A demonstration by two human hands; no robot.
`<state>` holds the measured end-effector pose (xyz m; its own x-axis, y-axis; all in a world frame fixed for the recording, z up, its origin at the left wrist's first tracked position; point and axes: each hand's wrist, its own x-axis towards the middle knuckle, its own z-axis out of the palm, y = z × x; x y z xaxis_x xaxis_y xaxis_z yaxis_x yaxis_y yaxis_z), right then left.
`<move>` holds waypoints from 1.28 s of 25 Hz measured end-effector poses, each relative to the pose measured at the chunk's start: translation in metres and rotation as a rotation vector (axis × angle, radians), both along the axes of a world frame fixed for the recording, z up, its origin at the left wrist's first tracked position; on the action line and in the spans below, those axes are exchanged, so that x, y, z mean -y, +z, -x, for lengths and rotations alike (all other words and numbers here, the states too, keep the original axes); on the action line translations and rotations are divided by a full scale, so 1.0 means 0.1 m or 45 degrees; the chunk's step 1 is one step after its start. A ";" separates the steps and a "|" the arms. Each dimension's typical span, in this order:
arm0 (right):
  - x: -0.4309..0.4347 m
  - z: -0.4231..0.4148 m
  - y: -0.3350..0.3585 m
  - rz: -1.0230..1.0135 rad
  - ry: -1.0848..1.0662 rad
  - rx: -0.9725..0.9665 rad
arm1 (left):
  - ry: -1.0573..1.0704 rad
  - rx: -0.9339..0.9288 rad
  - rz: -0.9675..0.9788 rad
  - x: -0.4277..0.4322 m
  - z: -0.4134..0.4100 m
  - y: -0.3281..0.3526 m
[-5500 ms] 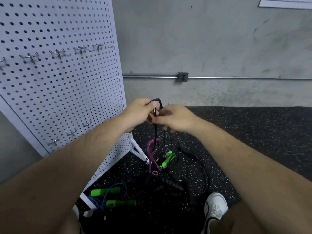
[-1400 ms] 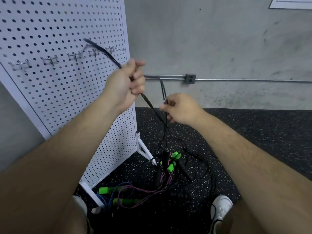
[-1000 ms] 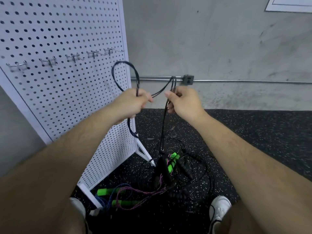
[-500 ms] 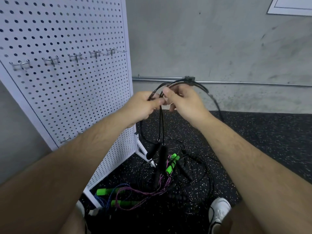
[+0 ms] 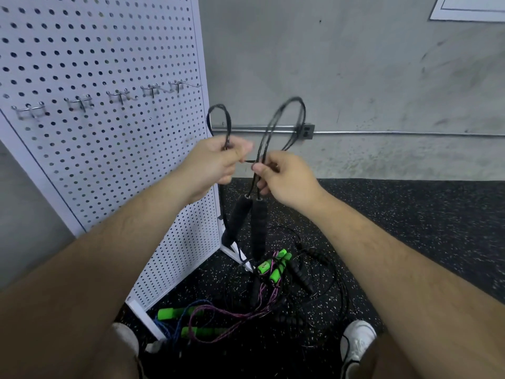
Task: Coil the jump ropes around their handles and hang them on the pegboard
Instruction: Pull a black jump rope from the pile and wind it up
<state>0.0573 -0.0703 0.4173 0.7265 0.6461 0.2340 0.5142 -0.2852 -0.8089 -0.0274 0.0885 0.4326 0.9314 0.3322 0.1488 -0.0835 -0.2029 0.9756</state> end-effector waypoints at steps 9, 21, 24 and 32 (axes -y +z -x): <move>-0.03 -0.13 0.07 -0.011 -0.089 0.100 | -0.007 -0.187 -0.192 0.26 -0.04 -0.29; 0.12 0.09 0.08 0.008 0.115 -0.331 | 0.120 -0.017 0.023 0.27 -0.13 -0.05; 0.11 0.14 -0.08 0.052 0.128 -0.313 | 0.143 0.061 0.225 0.21 -0.11 0.02; -0.10 0.23 -0.29 -0.008 -0.120 0.016 | 0.222 0.069 0.408 0.16 -0.02 0.00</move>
